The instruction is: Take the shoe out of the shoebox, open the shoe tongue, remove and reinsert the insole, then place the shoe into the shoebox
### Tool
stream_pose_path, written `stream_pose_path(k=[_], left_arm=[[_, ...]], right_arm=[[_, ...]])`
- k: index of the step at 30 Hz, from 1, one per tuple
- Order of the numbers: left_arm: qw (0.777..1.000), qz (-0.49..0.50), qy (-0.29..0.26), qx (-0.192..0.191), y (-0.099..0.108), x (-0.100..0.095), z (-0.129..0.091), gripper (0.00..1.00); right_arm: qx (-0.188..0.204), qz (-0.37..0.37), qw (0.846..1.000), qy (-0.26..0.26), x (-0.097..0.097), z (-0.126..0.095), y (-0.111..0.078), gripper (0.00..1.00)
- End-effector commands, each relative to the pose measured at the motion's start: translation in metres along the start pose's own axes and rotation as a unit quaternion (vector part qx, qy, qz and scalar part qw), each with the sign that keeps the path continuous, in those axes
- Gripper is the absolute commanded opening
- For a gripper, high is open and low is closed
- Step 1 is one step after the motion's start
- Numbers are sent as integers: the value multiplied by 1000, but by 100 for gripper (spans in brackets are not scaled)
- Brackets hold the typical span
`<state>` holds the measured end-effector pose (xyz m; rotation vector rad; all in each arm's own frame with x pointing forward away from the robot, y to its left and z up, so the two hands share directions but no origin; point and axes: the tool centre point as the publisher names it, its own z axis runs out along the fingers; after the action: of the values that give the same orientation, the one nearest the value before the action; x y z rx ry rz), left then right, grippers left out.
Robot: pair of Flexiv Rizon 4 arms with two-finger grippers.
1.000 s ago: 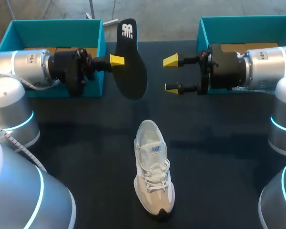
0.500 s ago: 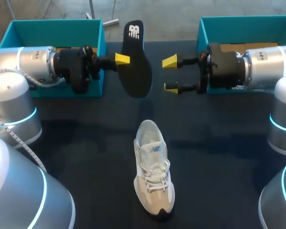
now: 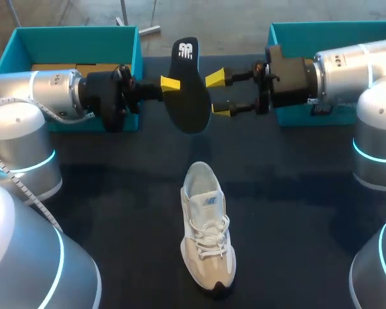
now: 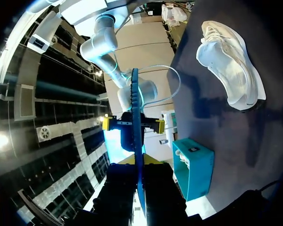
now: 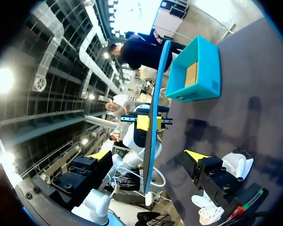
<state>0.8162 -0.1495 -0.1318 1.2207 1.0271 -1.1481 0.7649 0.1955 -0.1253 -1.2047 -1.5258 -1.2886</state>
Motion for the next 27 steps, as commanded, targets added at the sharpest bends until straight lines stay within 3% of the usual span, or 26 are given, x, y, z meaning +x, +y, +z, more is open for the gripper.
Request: stream_pose_path(k=[1,2,4,6,13,27], left_arm=[[1000,-1,-1,0,2,0,5,0],[1000,-1,0,-1,2,0,6,0],[1000,-4,-1,-1,3,0,6,0],[1000,-5,-1,-1,3,0,7,0],[1000,-2,2,-1,4,-1,7,0],[1000,6,15,-7,8,3,11,0]], right_arm=[[11,-1,1000,-2,-4,10,11,93],[12,-1,1000,-1,-5,11,11,85],[13,-2,1000,0,-9,13,12,55],[15,0,1000,3,-12,14,11,49],[13,2,1000,10,-16,16,11,42],[28,-5,1000,6,-9,26,10,40]])
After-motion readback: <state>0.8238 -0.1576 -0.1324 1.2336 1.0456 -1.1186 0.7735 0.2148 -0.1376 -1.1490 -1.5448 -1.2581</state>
